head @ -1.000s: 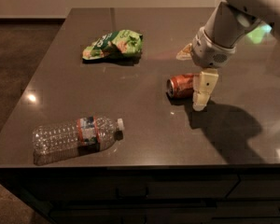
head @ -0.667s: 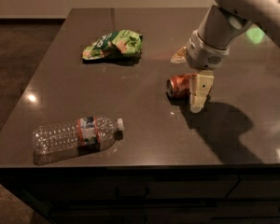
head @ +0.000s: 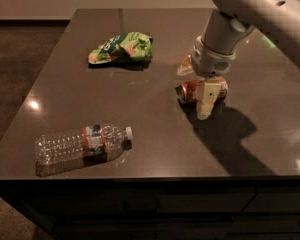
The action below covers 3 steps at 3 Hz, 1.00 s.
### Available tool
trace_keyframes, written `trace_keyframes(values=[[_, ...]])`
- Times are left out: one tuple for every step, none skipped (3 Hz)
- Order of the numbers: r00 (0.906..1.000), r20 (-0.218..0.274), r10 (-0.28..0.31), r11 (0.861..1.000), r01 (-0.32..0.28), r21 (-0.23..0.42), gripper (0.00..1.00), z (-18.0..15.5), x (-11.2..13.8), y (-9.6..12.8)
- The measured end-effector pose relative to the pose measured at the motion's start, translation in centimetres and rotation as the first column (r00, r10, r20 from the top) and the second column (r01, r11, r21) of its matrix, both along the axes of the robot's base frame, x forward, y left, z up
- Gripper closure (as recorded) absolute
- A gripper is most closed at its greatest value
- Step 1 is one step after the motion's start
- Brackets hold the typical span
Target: Place coke can upright
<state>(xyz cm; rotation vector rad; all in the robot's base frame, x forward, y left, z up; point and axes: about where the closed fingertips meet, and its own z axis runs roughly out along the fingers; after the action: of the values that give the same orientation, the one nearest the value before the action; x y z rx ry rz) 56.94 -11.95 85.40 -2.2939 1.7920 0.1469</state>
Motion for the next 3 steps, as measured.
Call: trace_keyframes(values=[[1.0,-0.004,0.004,1.0,-0.004,-0.024,0.39,-0.1,0.1,0.1],[1.0,0.002,-0.003,0.999,0.003,-0.037,0.62,0.2,0.2,0.3],[0.9989,0.022,-0.04,0.999,0.04,0.002,0.86,2.2,0.0,0.8]])
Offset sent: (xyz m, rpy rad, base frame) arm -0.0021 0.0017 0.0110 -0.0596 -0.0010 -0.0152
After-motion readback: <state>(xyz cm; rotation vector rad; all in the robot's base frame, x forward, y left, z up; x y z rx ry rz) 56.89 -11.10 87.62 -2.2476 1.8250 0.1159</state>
